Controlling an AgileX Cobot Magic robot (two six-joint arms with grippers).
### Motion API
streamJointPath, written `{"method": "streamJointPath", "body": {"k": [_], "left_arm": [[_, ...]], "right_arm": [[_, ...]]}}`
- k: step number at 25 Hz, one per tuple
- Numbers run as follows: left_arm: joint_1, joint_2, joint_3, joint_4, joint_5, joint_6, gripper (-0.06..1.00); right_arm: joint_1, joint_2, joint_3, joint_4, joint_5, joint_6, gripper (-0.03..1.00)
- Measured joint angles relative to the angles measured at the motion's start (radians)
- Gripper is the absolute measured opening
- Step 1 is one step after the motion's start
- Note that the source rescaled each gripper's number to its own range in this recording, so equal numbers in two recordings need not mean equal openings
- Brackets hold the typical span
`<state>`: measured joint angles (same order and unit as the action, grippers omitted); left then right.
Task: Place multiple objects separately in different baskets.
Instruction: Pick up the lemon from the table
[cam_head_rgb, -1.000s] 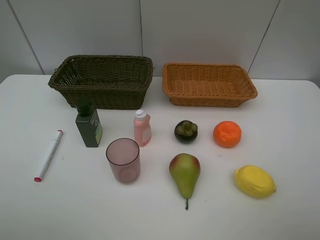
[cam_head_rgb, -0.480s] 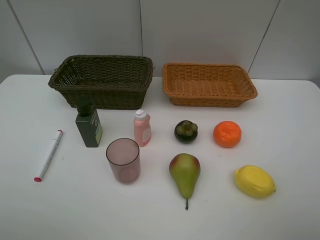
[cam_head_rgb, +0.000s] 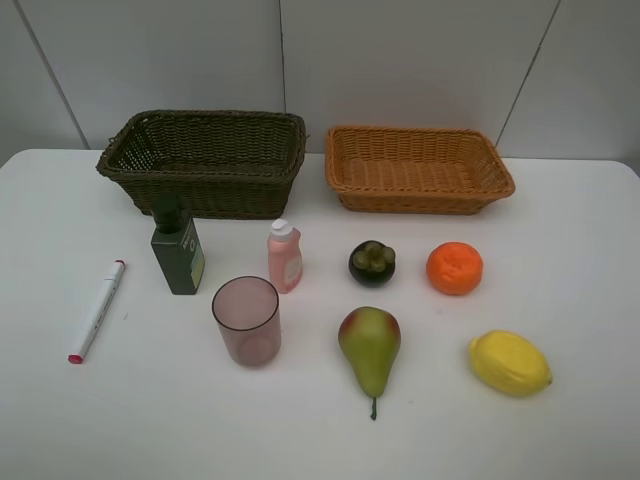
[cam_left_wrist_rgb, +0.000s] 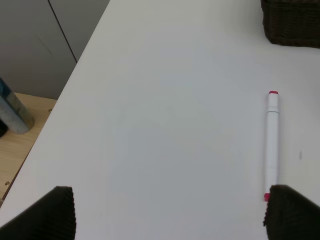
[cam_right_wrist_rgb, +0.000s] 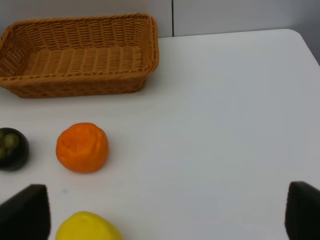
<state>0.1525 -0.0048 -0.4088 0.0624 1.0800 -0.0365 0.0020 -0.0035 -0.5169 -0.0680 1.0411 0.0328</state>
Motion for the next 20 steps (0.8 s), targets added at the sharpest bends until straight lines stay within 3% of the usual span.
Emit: {"method": "streamJointPath", "body": {"k": [20], "left_arm": [[0.0, 0.0, 0.0, 0.0, 0.0, 0.0, 1.0]], "right_arm": [[0.0, 0.0, 0.0, 0.0, 0.0, 0.0, 1.0]]}}
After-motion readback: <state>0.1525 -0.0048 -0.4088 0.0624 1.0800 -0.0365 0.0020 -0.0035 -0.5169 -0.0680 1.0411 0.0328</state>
